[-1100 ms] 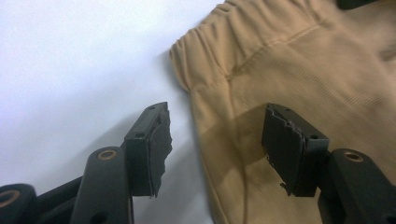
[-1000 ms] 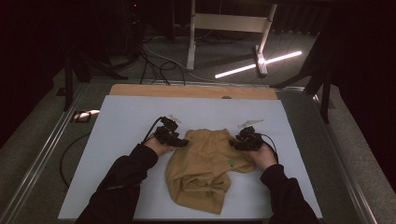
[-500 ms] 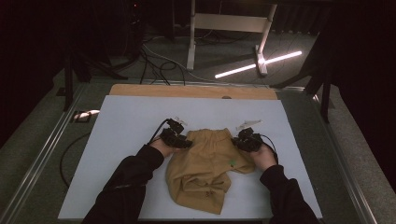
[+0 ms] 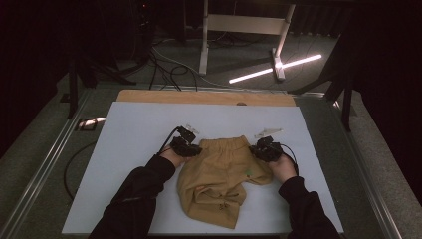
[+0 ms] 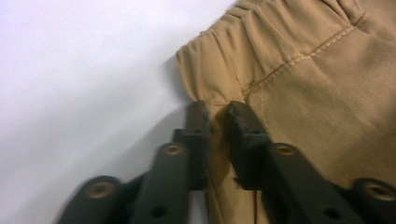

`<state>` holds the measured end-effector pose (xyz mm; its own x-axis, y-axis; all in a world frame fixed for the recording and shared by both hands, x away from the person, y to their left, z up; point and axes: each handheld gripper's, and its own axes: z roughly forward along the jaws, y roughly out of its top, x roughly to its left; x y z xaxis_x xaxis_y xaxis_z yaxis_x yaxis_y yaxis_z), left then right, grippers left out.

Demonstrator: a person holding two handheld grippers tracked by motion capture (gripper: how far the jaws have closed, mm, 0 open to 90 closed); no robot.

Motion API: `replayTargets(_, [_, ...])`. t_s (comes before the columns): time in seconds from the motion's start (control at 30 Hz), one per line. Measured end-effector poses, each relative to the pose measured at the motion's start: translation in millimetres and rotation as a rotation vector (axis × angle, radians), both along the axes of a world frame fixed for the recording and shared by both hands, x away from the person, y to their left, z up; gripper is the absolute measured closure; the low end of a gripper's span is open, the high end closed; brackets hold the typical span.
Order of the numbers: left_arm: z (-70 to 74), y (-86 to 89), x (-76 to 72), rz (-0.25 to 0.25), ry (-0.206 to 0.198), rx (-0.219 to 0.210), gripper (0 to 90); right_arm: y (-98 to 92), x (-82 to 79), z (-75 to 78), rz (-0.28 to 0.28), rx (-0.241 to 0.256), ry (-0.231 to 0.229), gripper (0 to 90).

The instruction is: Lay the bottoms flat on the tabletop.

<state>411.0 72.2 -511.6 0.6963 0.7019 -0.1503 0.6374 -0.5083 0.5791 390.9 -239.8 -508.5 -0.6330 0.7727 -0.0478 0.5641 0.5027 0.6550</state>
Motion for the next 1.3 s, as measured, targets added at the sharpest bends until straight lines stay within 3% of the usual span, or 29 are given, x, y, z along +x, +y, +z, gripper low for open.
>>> replayTargets(0.23, [2.5,-1.2,-1.2,-0.008,-0.025,0.024,87.5,-1.4,1.0,1.4,-0.004,0.016,0.0,87.5])
replayTargets(0.5, [17.8,11.9,6.1,0.041,-0.084,0.045,87.9,0.6,9.2,8.2,-0.006,0.048,-0.01,87.5])
replayTargets(0.63, [31.4,21.5,18.7,0.061,-0.122,0.101,87.9,8.7,22.6,14.0,-0.005,0.095,-0.007,87.6])
replayTargets(0.83, [51.9,26.9,42.0,0.114,-0.192,0.178,87.8,27.8,52.1,28.2,-0.033,0.096,-0.045,87.6])
replayTargets(0.97, [61.6,30.2,60.8,0.16,-0.245,0.172,87.6,36.3,71.8,40.0,-0.07,0.113,-0.079,87.5])
replayTargets(1.23, [68.9,24.0,83.3,0.231,-0.287,0.158,87.4,45.9,97.9,60.0,-0.172,0.117,-0.14,87.5])
replayTargets(1.3, [70.8,24.3,83.7,0.227,-0.334,0.145,85.6,47.6,101.2,60.6,-0.188,0.106,-0.146,86.4])
